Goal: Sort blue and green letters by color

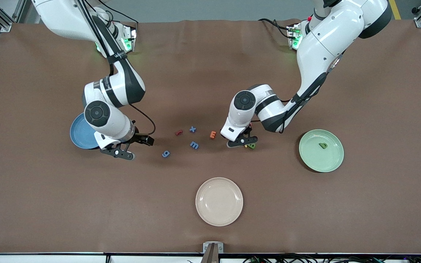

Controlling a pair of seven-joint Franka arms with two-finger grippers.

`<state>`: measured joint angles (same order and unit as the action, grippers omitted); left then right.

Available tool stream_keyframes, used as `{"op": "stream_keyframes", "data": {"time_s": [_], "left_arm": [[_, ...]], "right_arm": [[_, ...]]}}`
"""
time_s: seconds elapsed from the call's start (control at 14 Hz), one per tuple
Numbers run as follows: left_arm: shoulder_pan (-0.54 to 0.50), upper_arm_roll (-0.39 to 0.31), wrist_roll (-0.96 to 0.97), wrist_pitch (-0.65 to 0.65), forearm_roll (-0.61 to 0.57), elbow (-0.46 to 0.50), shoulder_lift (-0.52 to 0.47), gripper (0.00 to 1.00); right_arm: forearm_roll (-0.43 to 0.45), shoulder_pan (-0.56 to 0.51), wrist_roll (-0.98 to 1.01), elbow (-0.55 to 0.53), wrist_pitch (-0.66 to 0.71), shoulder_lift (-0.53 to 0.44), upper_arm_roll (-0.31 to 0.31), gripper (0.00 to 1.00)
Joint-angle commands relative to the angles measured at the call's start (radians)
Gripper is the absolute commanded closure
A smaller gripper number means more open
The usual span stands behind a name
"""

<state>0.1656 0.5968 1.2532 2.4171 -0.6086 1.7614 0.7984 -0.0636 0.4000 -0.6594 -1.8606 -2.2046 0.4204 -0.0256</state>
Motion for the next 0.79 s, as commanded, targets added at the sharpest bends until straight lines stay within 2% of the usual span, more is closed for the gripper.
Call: {"op": "stream_keyframes", "data": {"time_s": [0.0, 0.21, 0.36, 0.57, 0.71], "left_arm": [[0.011, -0.031, 0.006, -0.006, -0.034, -0.007, 0.004, 1.00], [-0.014, -0.026, 0.009, -0.035, -0.030, -0.005, -0.051, 1.00], [-0.027, -0.026, 0.002, -0.096, -0.017, -0.008, -0.131, 1.00], [-0.127, 0.007, -0.009, -0.150, -0.014, 0.009, -0.205, 1.00], [-0.219, 0.052, -0.053, -0.180, -0.014, 0.009, -0.215, 1.00]], "right_arm": [[-0.008, 0.025, -0.205, 0.061, 0.008, 0.052, -0.005, 0.00], [-0.004, 0.013, -0.234, 0.076, 0.002, 0.075, -0.005, 0.00], [-0.007, 0.023, -0.221, 0.095, -0.018, 0.095, -0.005, 0.00], [-0.045, 0.052, -0.300, 0.095, -0.107, 0.135, -0.005, 0.00], [-0.045, 0.086, -0.377, 0.116, -0.142, 0.181, -0.005, 0.00]]}}
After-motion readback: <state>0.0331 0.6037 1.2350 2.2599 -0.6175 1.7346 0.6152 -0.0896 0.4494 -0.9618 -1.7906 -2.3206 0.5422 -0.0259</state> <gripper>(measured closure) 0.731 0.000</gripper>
